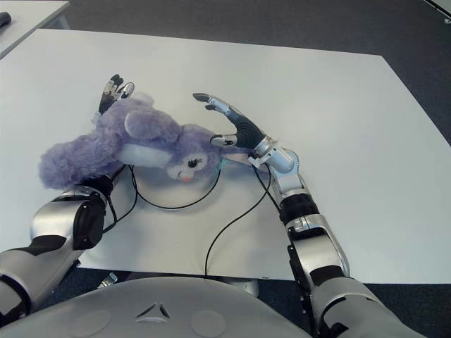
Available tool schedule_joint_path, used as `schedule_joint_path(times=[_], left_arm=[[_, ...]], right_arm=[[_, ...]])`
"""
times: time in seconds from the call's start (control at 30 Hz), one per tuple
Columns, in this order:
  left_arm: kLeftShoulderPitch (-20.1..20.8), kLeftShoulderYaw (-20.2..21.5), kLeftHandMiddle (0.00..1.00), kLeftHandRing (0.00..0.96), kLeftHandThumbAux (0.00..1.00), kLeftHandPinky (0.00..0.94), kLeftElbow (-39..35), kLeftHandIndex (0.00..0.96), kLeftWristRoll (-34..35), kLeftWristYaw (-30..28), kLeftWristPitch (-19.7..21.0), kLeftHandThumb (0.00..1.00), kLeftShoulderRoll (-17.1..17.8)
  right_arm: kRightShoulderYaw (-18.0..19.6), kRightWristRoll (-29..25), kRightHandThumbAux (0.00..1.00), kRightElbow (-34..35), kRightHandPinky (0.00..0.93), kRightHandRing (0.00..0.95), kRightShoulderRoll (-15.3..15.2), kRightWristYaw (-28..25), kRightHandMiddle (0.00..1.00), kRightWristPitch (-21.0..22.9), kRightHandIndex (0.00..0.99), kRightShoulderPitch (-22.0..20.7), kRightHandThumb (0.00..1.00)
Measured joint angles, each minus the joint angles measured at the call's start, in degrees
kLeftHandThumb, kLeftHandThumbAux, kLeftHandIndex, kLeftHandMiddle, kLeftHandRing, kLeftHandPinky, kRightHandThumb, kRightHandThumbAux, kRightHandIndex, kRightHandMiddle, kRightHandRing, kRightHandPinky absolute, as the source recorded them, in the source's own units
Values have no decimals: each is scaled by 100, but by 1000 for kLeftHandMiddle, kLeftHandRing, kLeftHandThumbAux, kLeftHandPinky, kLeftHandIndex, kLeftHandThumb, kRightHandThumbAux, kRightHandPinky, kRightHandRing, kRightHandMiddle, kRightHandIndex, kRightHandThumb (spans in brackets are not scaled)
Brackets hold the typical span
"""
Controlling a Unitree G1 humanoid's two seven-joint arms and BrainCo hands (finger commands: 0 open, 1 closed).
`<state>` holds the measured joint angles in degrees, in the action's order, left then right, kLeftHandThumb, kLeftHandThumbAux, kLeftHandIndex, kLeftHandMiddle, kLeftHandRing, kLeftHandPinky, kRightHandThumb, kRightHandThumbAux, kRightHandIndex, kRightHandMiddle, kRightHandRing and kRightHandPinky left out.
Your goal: Put the doll into the plate.
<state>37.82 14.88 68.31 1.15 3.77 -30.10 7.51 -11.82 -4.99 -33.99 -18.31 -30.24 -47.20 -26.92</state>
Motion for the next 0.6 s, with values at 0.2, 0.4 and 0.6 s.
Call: schedule_joint_path(times=[0.2,0.4,0.6], left_arm=[[6,0,68,13,470,0,0,0,0,0,0,0,-10],[6,0,65,10,467,0,0,0,0,0,0,0,-10],[6,-1,57,3,466,0,0,0,-1,0,0,0,-10]], right_arm=[[107,16,326,-53,0,0,63,-20,0,-17,0,0,88],[189,42,304,-69,0,0,66,-18,0,-19,0,0,88],[203,67,294,35,0,0,59,-17,0,-21,0,18,106]])
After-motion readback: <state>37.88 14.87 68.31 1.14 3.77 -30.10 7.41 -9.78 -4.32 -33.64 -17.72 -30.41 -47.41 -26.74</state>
